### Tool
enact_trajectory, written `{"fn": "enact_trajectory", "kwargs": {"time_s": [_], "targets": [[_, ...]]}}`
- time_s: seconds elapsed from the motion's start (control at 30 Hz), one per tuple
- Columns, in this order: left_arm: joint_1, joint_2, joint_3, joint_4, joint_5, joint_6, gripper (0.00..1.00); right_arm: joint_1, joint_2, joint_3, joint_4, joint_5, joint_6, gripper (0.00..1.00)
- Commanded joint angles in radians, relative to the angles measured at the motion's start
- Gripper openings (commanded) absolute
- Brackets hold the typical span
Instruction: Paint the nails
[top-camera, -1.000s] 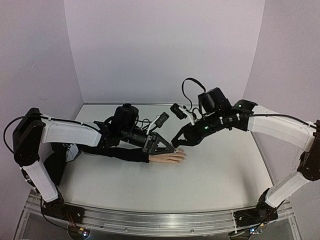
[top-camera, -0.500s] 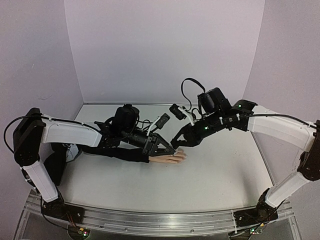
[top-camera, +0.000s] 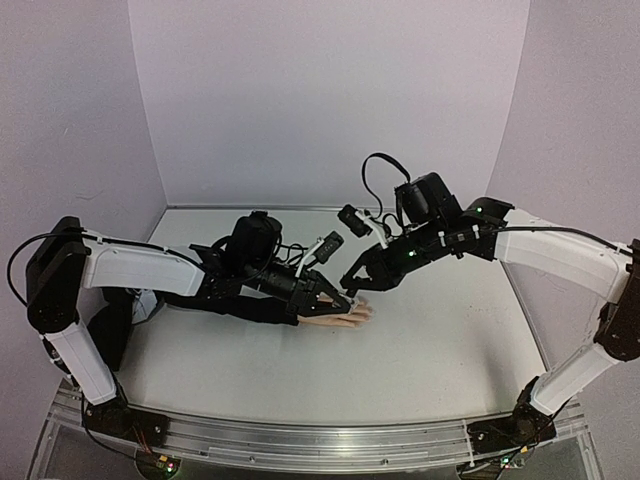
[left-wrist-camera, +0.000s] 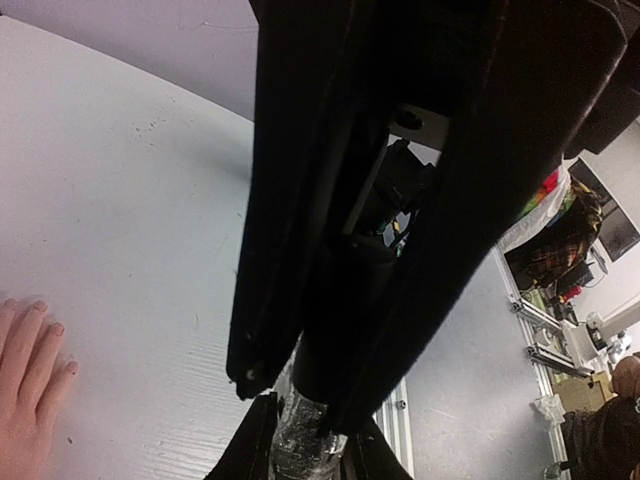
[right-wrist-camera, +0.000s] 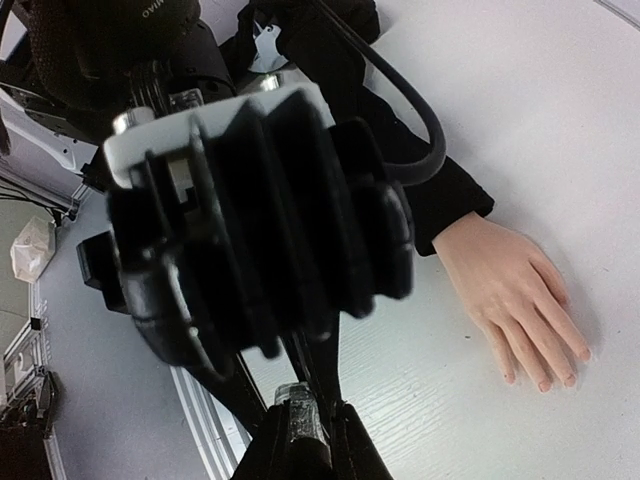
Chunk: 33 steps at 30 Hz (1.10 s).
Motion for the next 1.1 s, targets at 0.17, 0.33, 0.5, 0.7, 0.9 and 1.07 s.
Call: {"fn": "enact_trajectory", "kwargs": {"time_s": [0.17, 0.33, 0.5, 0.7, 0.9, 1.07], "targets": [[-0.024, -0.161, -0.07, 0.069, -0.493, 0.06, 0.0, 0.021, -0.041, 0.0, 0.078, 0.296, 0.204, 0.39], [-0.089, -0.188, -0.102, 0.1, -0.783, 0.147, 0.0, 0.023, -0.116, -0.037, 0.122, 0.541, 0.472, 0.97], [-0.11, -0.187, -0.081, 0.108, -0.965, 0.143, 0.0, 0.028, -0.126, -0.014, 0.18, 0.512, 0.666, 0.98], [-0.134, -0.184, -0.059, 0.114, -1.077, 0.121, 0.0, 0.096, -0.023, 0.109, 0.133, 0.632, 0.706, 0.79], [-0.145, -0.201, -0.064, 0.116, -1.076, 0.12, 0.0, 0.141, 0.07, 0.205, 0.119, 0.698, 0.689, 0.62], [-0.148, -0.211, -0.07, 0.11, -1.069, 0.116, 0.0, 0.17, 0.138, 0.273, 0.098, 0.737, 0.635, 0.49]]}}
